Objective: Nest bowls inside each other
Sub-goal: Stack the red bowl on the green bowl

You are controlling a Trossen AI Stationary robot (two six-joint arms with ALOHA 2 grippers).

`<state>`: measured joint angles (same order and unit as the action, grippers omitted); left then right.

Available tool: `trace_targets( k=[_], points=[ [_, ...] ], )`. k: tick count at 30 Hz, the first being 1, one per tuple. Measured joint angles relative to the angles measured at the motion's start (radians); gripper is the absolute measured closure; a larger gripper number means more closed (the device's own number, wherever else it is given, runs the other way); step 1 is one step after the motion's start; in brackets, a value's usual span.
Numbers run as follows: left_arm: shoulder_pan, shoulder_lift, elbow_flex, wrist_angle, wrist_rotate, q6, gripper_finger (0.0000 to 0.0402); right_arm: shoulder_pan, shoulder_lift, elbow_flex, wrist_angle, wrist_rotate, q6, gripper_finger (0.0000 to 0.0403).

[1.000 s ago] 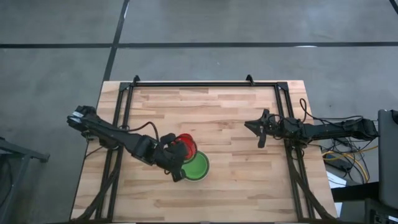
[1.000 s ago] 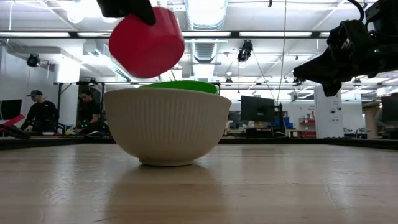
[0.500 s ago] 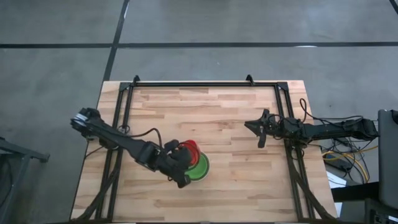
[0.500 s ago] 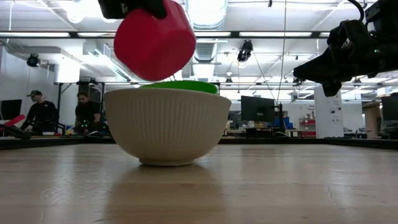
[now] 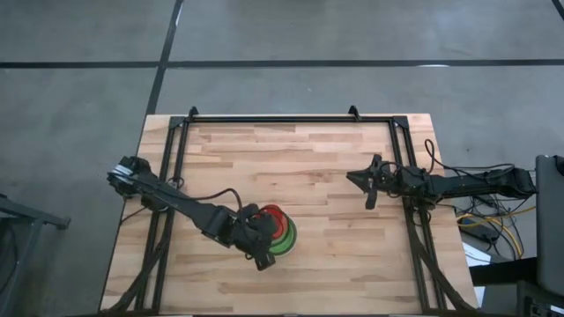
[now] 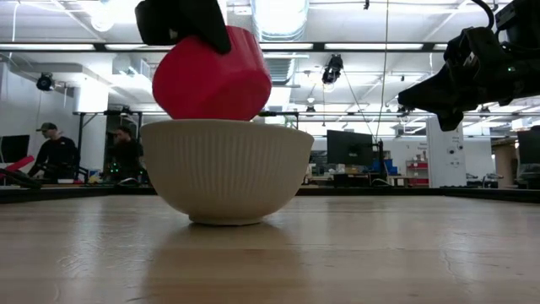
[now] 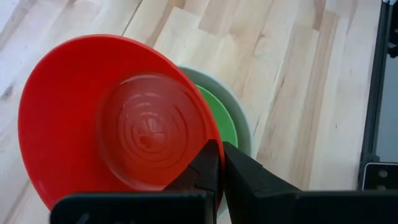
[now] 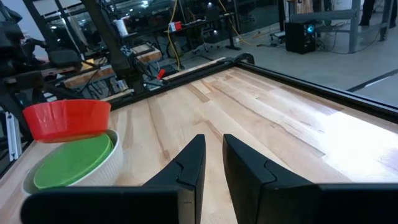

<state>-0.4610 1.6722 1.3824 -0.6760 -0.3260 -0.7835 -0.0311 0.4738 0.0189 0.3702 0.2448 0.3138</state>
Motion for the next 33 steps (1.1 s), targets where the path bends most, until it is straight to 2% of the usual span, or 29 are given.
trace_targets(
  k=[13, 19, 27, 33],
  points=[
    [0.005, 0.001, 0.0, 0.003, 0.026, 0.094, 0.0383, 0.0, 0.0, 0.0, 0.0, 0.0, 0.0, 0.0349],
    [0.01, 0.015, 0.0, 0.004, 0.031, 0.093, 0.0379, 0.0, 0.0, 0.0, 0.0, 0.0, 0.0, 0.0349],
    [0.011, 0.068, 0.0, 0.005, 0.105, 0.092, 0.038, 0.0, 0.0, 0.0, 0.0, 0.0, 0.0, 0.0349],
    [0.013, 0.072, 0.007, 0.019, 0.106, 0.106, 0.038, 0.0, 0.0, 0.0, 0.0, 0.0, 0.0, 0.0349]
  ],
)
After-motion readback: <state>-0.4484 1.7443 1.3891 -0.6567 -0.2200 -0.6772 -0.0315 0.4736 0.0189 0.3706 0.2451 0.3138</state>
